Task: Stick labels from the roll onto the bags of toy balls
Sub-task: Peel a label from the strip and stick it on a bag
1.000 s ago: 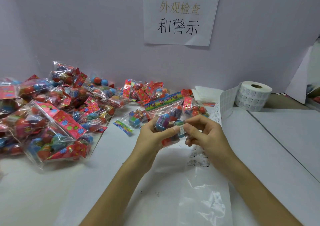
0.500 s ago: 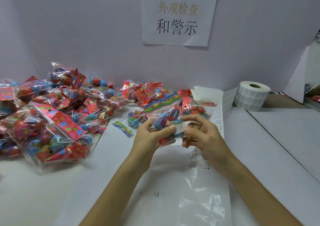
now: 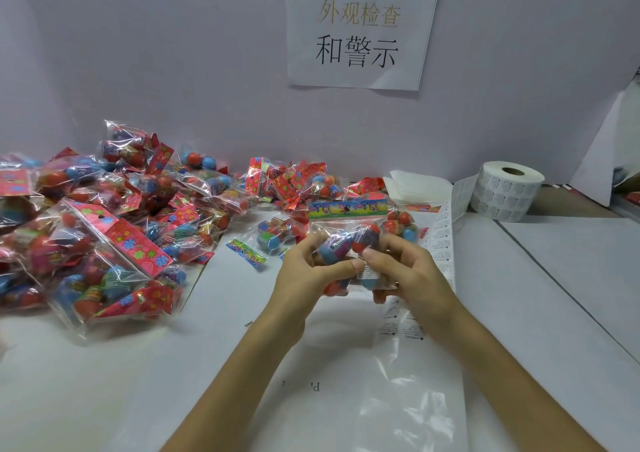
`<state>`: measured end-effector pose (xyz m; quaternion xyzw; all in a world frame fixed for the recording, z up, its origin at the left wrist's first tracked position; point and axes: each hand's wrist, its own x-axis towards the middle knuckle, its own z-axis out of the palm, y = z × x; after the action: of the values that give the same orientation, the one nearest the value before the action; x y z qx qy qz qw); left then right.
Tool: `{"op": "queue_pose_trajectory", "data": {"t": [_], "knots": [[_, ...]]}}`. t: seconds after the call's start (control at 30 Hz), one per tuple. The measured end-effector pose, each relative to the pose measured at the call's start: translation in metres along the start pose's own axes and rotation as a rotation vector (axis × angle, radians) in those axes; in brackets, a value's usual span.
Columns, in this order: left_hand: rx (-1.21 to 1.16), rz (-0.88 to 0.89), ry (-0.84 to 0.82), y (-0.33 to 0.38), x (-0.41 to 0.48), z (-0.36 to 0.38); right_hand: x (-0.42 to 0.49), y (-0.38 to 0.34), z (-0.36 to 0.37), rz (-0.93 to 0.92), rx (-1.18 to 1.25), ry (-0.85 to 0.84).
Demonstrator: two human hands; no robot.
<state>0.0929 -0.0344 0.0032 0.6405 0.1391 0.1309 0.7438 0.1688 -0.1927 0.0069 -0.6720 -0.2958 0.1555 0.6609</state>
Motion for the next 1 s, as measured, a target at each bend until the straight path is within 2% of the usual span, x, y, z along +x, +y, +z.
{"op": "queue_pose_trajectory", "data": {"t": [0.23,0.37,0.5,0.63,1.0], "knots": [[-0.018,0.013,-0.189,0.0001,-0.0045,0.0024,0.0022,-0.0008,-0.0035,-0.009,0.023,0.035],[-0.047,-0.045,-0.280,0.0028,-0.0075,0.0019,0.0023,0.0000,-0.0043,-0.032,0.020,0.066],[-0.055,0.016,-0.198,0.0020,-0.0075,0.0033,0.0006,-0.0006,-0.0027,-0.037,0.021,0.039],[-0.075,0.033,-0.112,0.0033,-0.0057,0.0015,-0.0010,-0.0014,-0.0004,-0.054,-0.089,-0.011],[-0.227,0.022,-0.190,0.0039,-0.0049,-0.0020,0.0020,-0.0016,-0.0024,-0.018,0.173,-0.045]]}}
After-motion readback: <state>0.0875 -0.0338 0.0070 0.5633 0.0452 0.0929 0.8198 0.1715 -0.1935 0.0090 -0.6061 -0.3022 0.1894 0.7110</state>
